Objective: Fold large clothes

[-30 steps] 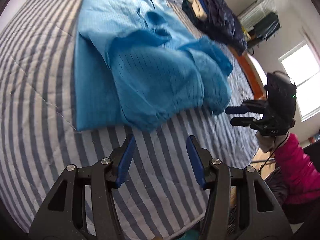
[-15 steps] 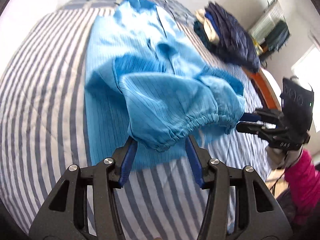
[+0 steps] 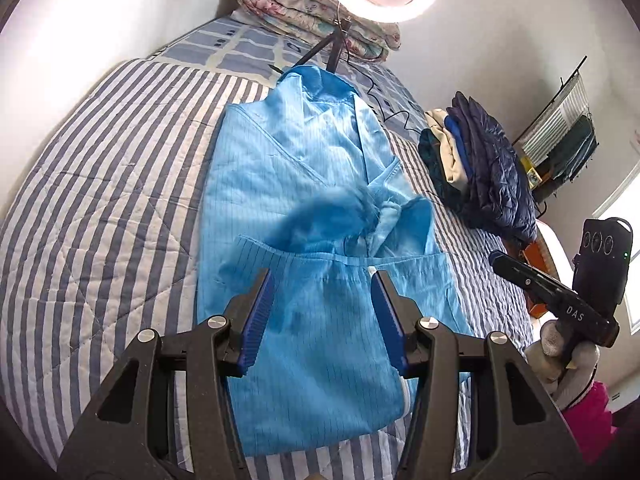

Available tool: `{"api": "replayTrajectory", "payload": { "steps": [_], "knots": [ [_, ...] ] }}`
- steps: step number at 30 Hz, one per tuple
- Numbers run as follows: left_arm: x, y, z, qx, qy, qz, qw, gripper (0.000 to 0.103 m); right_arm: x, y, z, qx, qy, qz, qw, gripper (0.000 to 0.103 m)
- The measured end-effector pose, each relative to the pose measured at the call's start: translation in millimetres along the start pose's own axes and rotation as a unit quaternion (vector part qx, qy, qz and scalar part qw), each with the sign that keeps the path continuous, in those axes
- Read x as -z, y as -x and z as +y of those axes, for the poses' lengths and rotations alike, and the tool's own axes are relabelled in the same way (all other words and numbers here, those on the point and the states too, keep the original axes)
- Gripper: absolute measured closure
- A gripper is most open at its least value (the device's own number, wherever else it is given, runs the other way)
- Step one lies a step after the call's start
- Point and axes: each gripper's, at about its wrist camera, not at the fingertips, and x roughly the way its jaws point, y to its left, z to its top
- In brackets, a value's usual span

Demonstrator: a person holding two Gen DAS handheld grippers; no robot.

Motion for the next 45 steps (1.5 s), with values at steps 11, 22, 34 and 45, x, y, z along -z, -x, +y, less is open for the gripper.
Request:
{"api": "replayTrajectory", "payload": {
  "steps": [11, 22, 34, 45],
  "knots": [
    [26.9, -31.0, 22.7, -0.054, -0.026, 0.066, 0.9960, 0.052, 43.2, -17.6, -28.0, 0.048, 0.005, 0.078, 0.996, 0.069],
    [21.3, -62.9, 50.6, -0.129, -0.011, 0.067, 0.9893, 0.052, 82.3, -41.7, -26.0, 0.115, 0.043, 0.155, 0.980, 0.070],
    [16.5, 30.7, 5.0, -0.098, -0.033, 0.009, 0.9946, 0.052, 51.6, 27.8, 4.0, 0.148, 0.035, 0.048, 0.987, 0.055],
    [24.3, 149.7, -49.6, -0.086, -0.033, -0.055, 0.9942, 0.052, 32.8, 113.8, 56.6, 0.155, 0.062, -0.009, 0.986, 0.021]
  ]
}}
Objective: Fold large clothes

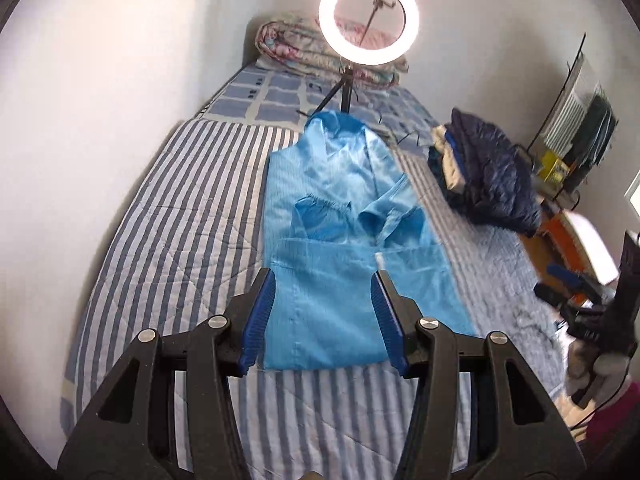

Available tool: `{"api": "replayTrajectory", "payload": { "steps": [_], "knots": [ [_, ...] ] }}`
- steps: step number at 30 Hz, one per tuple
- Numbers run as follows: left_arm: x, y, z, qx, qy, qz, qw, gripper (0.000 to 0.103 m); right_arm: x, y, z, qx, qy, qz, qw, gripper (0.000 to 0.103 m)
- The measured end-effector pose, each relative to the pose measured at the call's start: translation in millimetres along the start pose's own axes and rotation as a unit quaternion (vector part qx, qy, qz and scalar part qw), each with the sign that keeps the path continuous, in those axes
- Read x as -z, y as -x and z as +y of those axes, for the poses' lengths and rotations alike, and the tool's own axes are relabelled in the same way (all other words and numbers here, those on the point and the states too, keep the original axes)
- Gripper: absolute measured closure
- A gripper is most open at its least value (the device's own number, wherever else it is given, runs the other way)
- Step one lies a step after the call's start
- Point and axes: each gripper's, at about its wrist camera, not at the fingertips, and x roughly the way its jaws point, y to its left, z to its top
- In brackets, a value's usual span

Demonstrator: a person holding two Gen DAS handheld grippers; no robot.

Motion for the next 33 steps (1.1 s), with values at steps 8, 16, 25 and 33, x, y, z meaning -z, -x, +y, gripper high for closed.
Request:
{"api": "replayTrajectory", "payload": {
  "steps": [8, 16, 25, 33],
  "knots": [
    [-12.6, 67.7, -22.4, 0.009, -0.031, -0.036, 0.9988, 0.052, -10.2, 70.9, 24.5, -0.003, 0.042, -0.037, 0.998, 0.011],
    [-22.9, 71.8, -5.5, 0.019, -0.030, -0.036, 0.9987, 0.052, -32.8, 97.3, 27.7, -0.001, 0.021, -0.063, 0.998, 0.010],
    [-28.7, 56.7, 9.2, 0.040, -0.042, -0.027, 0.9979, 0.052, -43.4, 95.8, 36.5, 0.000, 0.000, -0.043, 0.999, 0.029],
    [-53.0, 36.0, 24.1, 0.051, -0.024, -0.011, 0.9983, 0.052, -61.9, 75.8, 15.0, -0.016, -0.022, -0.034, 0.999, 0.031]
  ]
}}
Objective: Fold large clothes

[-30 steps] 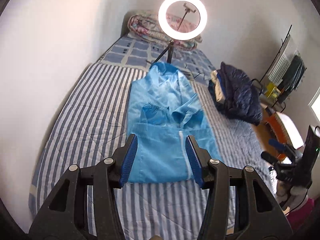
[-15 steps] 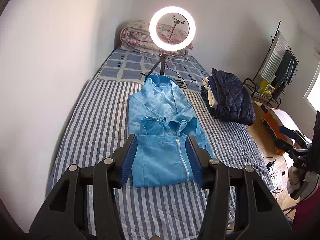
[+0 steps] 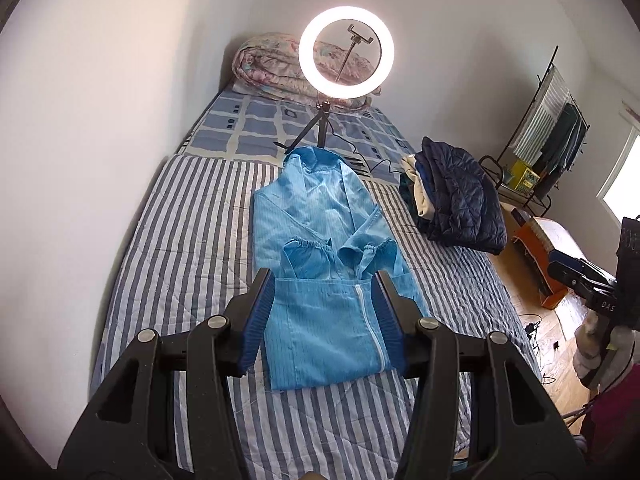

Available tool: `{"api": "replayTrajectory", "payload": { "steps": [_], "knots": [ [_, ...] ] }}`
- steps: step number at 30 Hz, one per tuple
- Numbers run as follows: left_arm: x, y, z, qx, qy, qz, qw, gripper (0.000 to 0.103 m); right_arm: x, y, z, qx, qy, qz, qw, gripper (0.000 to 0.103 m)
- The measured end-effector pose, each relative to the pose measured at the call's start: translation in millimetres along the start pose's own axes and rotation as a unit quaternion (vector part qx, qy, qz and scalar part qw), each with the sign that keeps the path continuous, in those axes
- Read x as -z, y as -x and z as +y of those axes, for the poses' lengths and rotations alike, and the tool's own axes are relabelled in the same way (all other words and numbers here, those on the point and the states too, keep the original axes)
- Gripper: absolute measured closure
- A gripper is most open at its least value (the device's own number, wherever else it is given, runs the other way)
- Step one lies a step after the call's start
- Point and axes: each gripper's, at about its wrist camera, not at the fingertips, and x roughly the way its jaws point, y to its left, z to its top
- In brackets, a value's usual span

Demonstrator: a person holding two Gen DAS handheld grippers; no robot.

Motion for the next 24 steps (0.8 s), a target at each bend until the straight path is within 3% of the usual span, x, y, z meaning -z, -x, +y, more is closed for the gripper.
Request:
{"api": "replayTrajectory", "payload": {
  "steps": [10, 17, 24],
  "knots": [
    [-62.3, -81.8, 20.1, 0.040, 0.035, 0.042, 0.9977, 0.052, -41.1, -74.2, -43.9, -0.061, -0.015, 0.003, 0.998, 0.029],
    [-118.7, -185.5, 41.9, 0.060, 0.059, 0.069, 0.9941, 0.049, -78.2, -161.5, -75.9, -0.061, -0.013, 0.029, 0.998, 0.026],
    [-155.1, -306.1, 63.2, 0.068, 0.072, 0.098, 0.9903, 0.049, -115.3, -277.9, -124.2, -0.062, -0.043, 0.058, 0.995, 0.026]
  ]
}}
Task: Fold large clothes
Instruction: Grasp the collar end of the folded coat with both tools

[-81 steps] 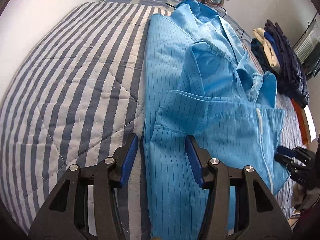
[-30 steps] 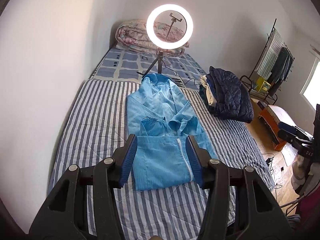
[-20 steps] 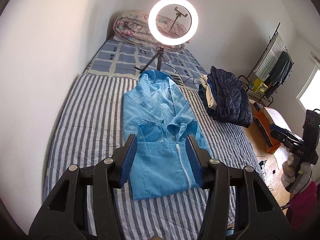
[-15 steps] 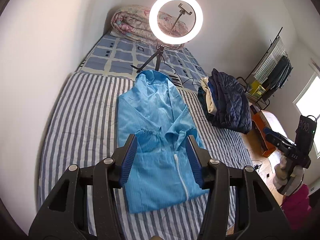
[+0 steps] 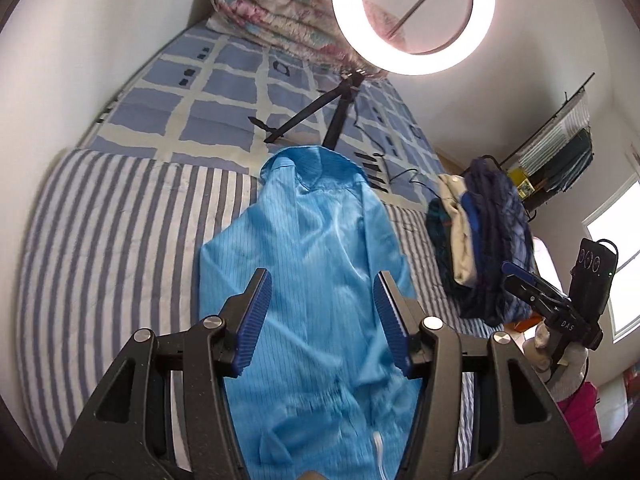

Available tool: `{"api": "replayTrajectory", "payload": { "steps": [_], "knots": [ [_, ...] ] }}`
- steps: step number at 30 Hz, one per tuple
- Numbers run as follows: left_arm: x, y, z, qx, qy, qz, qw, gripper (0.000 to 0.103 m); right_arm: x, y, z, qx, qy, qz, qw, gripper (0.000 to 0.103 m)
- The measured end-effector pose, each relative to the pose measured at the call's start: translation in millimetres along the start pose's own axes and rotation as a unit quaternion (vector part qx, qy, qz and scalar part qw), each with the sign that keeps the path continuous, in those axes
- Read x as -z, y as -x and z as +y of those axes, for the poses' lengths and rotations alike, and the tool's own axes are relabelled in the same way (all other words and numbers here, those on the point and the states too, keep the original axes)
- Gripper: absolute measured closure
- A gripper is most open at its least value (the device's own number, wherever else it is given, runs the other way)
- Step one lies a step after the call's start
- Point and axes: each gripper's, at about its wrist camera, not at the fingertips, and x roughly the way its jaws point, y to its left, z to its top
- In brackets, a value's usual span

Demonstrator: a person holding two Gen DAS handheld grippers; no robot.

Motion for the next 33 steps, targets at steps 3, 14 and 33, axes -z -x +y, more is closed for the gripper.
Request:
{"api": "replayTrajectory", "payload": {
  "steps": [3, 14, 33],
  "knots": [
    [-18.4, -44.6, 17.1, -0.002, 0.013, 0.010, 0.9999, 0.049, -15.6, -45.9, -17.1, 0.008, -0.006, 0.011, 1.000, 0.026],
    [-57.1, -154.9, 69.5, -0.014, 0.038, 0.057, 0.9976, 0.049, -26.1, -157.6, -44.3, -0.032, -0.008, 0.057, 0.998, 0.033],
    [-58.8, -186.1, 32.0, -0.029, -0.045, 0.039, 0.9978, 0.103, -26.6, -214.8, -45.9, -0.093, -0.034, 0.080, 0.992, 0.096]
  ]
}}
